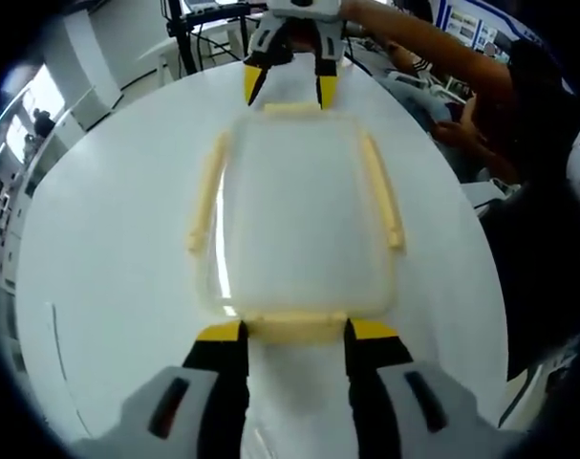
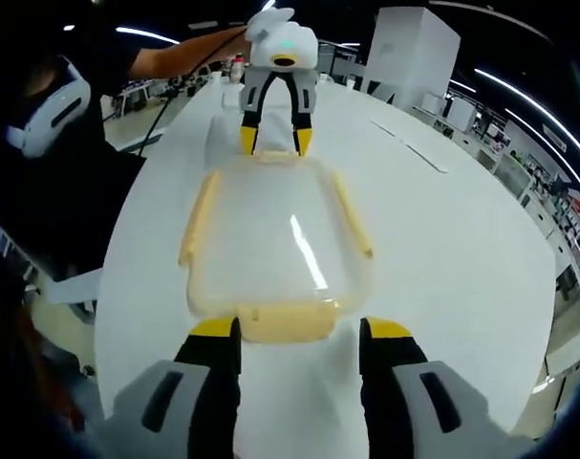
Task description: Snap each plastic latch of the storage box into its locked position after aligning the lid with the box until every specified latch is closed and the lid sits flush.
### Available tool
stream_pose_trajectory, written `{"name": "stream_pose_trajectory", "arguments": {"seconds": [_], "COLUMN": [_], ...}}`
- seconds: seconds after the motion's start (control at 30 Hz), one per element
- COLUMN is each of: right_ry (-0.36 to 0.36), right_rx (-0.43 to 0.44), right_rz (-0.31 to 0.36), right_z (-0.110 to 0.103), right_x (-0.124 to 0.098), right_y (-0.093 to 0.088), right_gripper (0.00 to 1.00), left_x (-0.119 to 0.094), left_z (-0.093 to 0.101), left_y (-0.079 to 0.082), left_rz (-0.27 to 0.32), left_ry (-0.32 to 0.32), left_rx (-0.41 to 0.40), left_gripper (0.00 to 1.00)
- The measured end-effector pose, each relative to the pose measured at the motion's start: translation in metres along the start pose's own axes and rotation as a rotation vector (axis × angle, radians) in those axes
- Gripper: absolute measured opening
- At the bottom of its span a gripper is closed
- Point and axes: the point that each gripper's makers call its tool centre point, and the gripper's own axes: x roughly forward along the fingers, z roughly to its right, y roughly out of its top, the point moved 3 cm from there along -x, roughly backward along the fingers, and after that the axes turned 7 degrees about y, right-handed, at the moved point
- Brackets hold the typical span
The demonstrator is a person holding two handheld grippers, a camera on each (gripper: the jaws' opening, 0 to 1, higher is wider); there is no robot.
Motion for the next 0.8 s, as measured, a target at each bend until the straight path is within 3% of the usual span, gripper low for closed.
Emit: {"name": "stream_pose_trajectory", "arguments": {"seconds": [0.17,0.43,0.8], "right_ry": [0.022,0.078,0.103], "right_rx": [0.013,0.032,0.058], "right_rz": [-0.002,-0.006,-0.015], "right_z": [-0.0005,-0.0053,-0.0048], "right_x": [0.0009,0.0003,-0.0039], "right_y": [-0.0002,0.0001,-0.0033], "right_gripper": [0.46,0.39,0.38], "left_x": [0.0001,0.0009,0.0010], "left_z": [0.0015,0.0027,0.0008], "left_y": [-0.0007,0.0001,0.0015], "left_rz": [0.034,0.031,0.034], "left_ry": [0.000,0.001,0.001], "left_rx": [-0.009,-0.007,-0.012], "left_gripper": [0.38,0.38,0.38]}}
